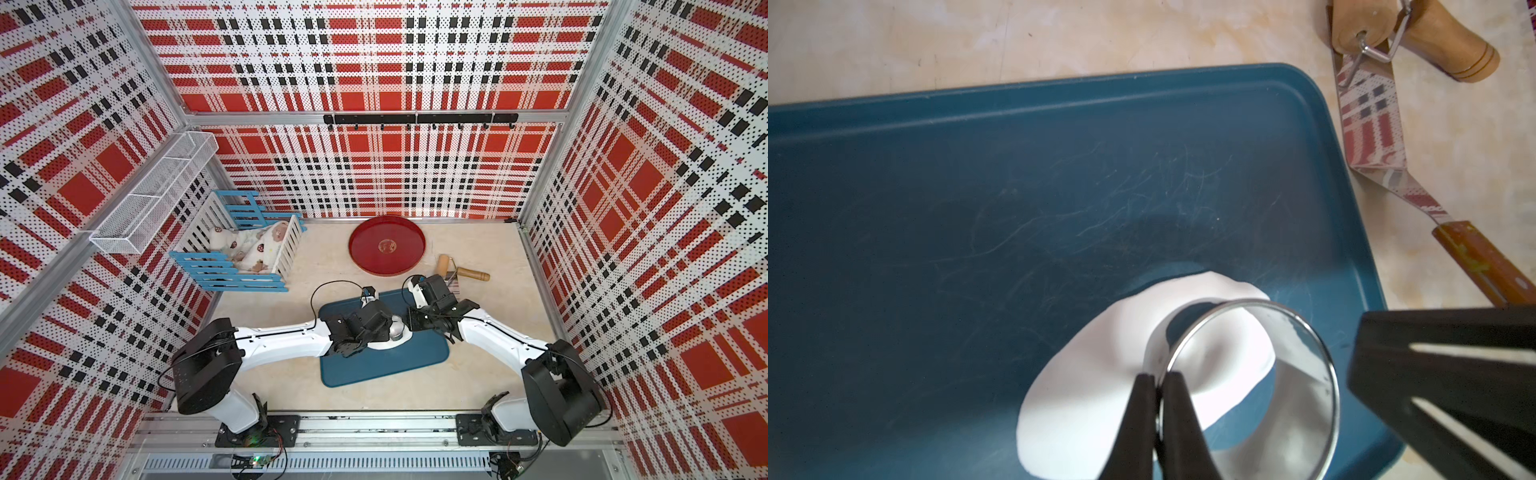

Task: Roll out the dumpling wrappers from the dough
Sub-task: Press the dumpling wrapper on the work surface.

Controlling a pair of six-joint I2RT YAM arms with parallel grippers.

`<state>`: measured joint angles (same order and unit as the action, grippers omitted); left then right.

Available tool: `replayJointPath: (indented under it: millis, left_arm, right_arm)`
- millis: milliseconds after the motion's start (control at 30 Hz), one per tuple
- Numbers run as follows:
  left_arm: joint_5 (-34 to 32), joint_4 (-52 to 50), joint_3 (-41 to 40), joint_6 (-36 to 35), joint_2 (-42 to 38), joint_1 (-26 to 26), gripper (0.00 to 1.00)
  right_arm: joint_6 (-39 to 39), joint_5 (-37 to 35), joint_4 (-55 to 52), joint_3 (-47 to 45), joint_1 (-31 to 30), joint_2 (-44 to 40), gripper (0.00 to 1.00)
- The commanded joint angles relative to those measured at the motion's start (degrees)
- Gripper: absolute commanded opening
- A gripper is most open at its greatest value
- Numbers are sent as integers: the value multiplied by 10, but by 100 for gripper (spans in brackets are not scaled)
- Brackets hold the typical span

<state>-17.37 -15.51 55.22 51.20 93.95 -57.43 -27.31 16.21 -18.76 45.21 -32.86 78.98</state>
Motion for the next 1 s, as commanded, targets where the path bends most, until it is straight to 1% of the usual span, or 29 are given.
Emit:
replayJointPath:
  millis: [0, 200, 467, 967]
  left_arm:
    - [-13, 0, -11, 5, -17, -4, 0]
    - [-17, 0, -18, 8, -22, -4, 0]
    - [-20, 0, -20, 8, -25, -5, 0]
    - [-23, 1, -11, 6, -16, -5, 0]
  right_arm:
    - [1, -2, 14, 14, -9, 13, 21]
    - [-5, 4, 23, 19, -12, 31, 17]
    - [-6, 12, 29, 30, -12, 51, 15]
    - [-1, 16, 25, 29, -15, 63, 13]
